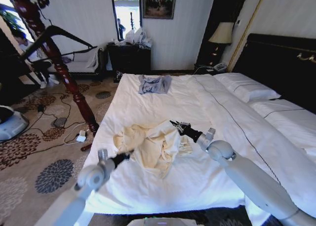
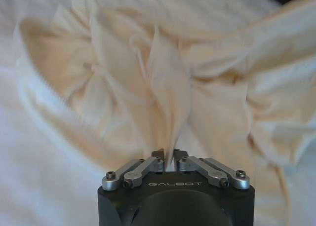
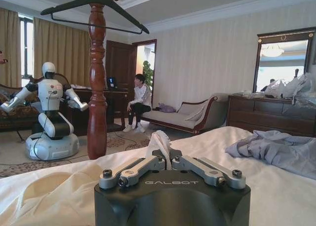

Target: Pick up the clothes from the bed and hang them on the clothes hanger.

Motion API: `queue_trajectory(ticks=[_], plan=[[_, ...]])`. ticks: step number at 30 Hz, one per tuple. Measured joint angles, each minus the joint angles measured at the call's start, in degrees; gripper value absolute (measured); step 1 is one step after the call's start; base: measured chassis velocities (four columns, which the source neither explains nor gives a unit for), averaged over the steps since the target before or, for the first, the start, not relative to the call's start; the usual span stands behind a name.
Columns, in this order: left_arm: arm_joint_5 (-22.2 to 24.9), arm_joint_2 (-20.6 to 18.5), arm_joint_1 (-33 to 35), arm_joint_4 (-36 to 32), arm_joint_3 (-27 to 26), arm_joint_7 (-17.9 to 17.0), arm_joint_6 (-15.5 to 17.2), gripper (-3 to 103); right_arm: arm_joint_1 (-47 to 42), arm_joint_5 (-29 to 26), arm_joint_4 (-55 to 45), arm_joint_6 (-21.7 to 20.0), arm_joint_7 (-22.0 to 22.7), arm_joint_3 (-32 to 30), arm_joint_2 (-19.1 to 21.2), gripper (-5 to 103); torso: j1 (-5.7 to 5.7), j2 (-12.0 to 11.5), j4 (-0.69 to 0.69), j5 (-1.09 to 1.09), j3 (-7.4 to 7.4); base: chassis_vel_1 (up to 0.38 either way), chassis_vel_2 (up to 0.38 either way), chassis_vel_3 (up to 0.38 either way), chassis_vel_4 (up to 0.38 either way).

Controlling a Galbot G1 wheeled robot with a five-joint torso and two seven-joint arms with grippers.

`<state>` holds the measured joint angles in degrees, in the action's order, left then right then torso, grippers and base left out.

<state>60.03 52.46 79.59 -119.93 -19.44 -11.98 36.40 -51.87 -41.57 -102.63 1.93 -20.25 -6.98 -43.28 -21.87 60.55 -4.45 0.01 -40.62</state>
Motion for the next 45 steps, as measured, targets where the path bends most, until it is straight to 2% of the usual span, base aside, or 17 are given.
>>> queue_trajectory(ticks=[1, 3, 6, 7, 8, 9, 10, 11, 12, 13, 16, 18, 22, 29, 37, 42, 45], plan=[[-0.8, -0.8, 1.3, -1.1, -0.5, -0.1, 0.5, 23, -0.2, 0.2, 0.0, 0.1, 0.0, 0.0, -0.1, 1, 0.00, 0.0, 0.00, 0.00, 0.00, 0.000, 0.000, 0.000, 0.000], [-1.1, -1.2, 1.8, -1.7, -0.7, -0.1, 0.8, 23, -0.3, 0.3, 0.0, 0.1, -0.1, -0.1, -0.2, 1, 0.00, 0.0, 0.00, 0.01, 0.00, 0.000, 0.000, 0.000, 0.000], [-3.0, -4.0, 4.4, -5.5, -1.3, 0.0, 2.3, 39, -0.9, 0.6, 0.0, 0.4, -0.5, -0.8, -0.3, 1, 0.00, 0.0, -0.01, 0.01, 0.00, 0.000, 0.000, 0.000, 0.000], [-5.6, -5.2, 4.7, -6.7, -0.8, 0.9, 1.7, 44, -1.2, 0.7, 0.0, 0.5, -0.7, -1.2, -0.3, 1, -0.01, 0.0, 0.00, 0.01, 0.00, 0.000, 0.000, 0.000, 0.000], [-5.6, -5.2, 4.7, -6.7, -0.8, 0.9, 1.7, 44, -1.2, 0.7, 0.0, 0.5, -0.7, -1.2, -0.3, 1, -0.01, 0.0, 0.00, 0.01, 0.00, 0.000, 0.000, 0.000, 0.000], [-9.3, -5.8, 4.4, -7.1, 0.1, 1.8, 0.3, 49, -1.4, 0.7, 0.1, 0.6, -0.8, -1.4, -0.3, 1, -0.01, 0.0, 0.00, 0.00, 0.00, 0.000, 0.000, 0.000, 0.000], [-11.0, -5.9, 3.9, -7.1, 0.6, 2.1, -0.3, 49, -1.4, 0.8, 0.1, 0.6, -0.8, -1.4, -0.3, 1, 0.00, 0.0, 0.00, 0.01, 0.00, 0.000, 0.000, 0.000, 0.000], [-12.7, -5.6, 2.1, -6.9, 1.8, 1.4, -1.5, 55, -1.5, 1.0, 0.4, 0.7, -0.9, -1.5, -0.4, 1, -0.01, 0.0, -0.01, 0.01, 0.00, 0.000, 0.000, 0.000, 0.000], [-12.5, -4.5, 0.5, -6.3, 2.3, -0.2, -1.7, 60, -1.5, 1.1, 0.5, 0.8, -1.0, -1.5, -0.5, 1, -0.01, 0.0, -0.02, 0.00, -0.01, 0.000, 0.000, 0.000, 0.000], [-12.5, -4.5, 0.5, -6.3, 2.3, -0.2, -1.7, 60, -1.5, 1.1, 0.5, 0.8, -1.0, -1.5, -0.5, 1, -0.01, 0.0, -0.02, 0.00, -0.01, 0.000, 0.000, 0.000, 0.000], [-11.1, 0.3, -3.4, -2.4, 2.0, -4.2, -1.1, 76, -1.8, 1.2, 0.6, 0.9, -1.0, -1.7, -0.8, 1, -0.02, 0.0, -0.02, 0.00, -0.01, 0.000, 0.000, 0.000, 0.000], [-11.1, 1.4, -3.8, -1.6, 1.7, -4.4, -1.1, 76, -1.8, 1.2, 0.6, 0.9, -1.0, -1.7, -0.8, 1, -0.03, 0.0, -0.02, -0.01, -0.01, 0.000, 0.000, 0.000, 0.000], [-9.7, 6.1, -4.6, 1.9, 2.5, -3.3, -1.3, 97, -1.7, 1.2, 0.8, 0.9, -1.0, -1.7, -0.6, 1, -0.02, 0.0, 0.00, 0.00, -0.01, 0.000, 0.000, 0.000, 0.000], [-11.4, 9.6, -6.5, 2.8, 6.0, 0.0, -2.9, 100, -1.2, 0.9, 0.8, 0.7, -0.8, -1.5, -0.6, 1, -0.02, 0.0, -0.01, 0.00, -0.01, 0.000, 0.000, 0.000, 0.000], [-10.4, 11.2, -10.4, 4.4, 6.8, 0.1, -3.3, 100, -2.2, 1.1, 0.6, 0.7, -0.7, -2.3, -0.4, 1, -0.02, 0.0, -0.02, 0.00, -0.01, 0.000, 0.000, 0.000, 0.000], [-9.0, 10.7, -9.0, 0.9, 7.2, -0.5, -0.5, 100, -2.6, 1.1, 0.5, 0.7, -0.7, -2.8, -0.3, 1, -0.02, 0.0, -0.02, 0.00, -0.01, 0.000, 0.000, 0.000, 0.000], [-8.5, 7.5, -4.1, -4.5, 6.5, -0.9, 2.7, 100, -3.1, 1.1, 0.6, 0.9, -0.9, -3.9, 0.0, 1, -0.01, 0.0, 0.01, -0.01, -0.01, 0.000, 0.000, 0.000, 0.000]])
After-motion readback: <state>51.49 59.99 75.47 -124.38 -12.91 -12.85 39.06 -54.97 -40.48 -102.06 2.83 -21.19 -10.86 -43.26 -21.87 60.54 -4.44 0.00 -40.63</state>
